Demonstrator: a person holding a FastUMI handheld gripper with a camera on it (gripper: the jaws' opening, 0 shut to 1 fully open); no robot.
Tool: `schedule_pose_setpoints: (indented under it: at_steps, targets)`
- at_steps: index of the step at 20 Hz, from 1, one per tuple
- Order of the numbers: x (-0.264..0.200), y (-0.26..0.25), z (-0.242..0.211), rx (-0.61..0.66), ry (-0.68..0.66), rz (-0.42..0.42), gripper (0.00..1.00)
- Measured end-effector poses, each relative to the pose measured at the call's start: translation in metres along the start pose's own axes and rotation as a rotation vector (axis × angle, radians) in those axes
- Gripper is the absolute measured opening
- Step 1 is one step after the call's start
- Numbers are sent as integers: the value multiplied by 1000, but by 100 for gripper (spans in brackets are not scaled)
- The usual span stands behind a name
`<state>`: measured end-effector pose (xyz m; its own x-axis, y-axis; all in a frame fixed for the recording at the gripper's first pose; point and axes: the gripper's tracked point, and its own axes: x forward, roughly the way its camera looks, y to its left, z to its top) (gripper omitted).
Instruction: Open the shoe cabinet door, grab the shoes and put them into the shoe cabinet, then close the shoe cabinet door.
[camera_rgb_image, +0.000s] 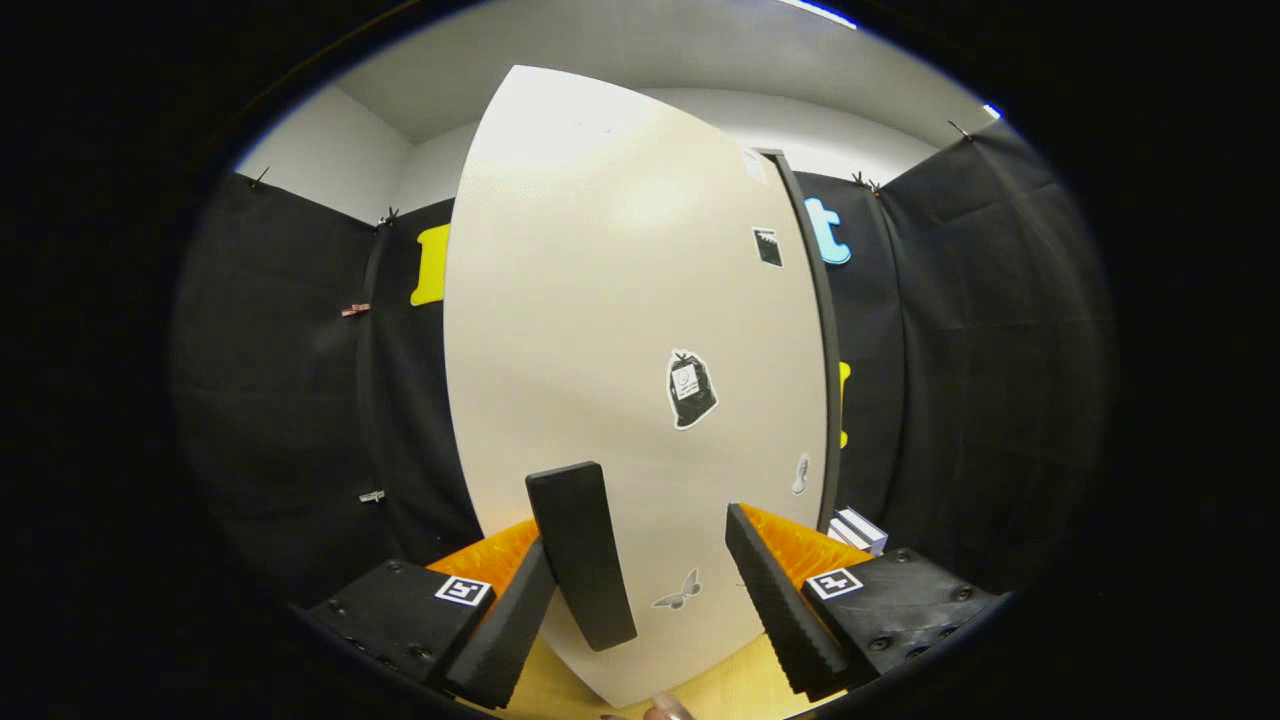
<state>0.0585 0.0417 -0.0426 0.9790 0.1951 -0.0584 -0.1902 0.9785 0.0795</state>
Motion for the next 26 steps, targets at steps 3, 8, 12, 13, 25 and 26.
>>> schedule_pose_setpoints:
  at_steps: [3,8,12,13,25,26]
  targets:
    - [22,21,-1,0,1,15,100]
    - [47,47,-6,0,5,41,98]
    - [45,58,-2,-51,-24,47,98]
    - [47,60,-2,-59,-30,49,98]
    - [17,54,0,-71,-39,18,98]
    - [14,54,-1,-75,-36,16,98]
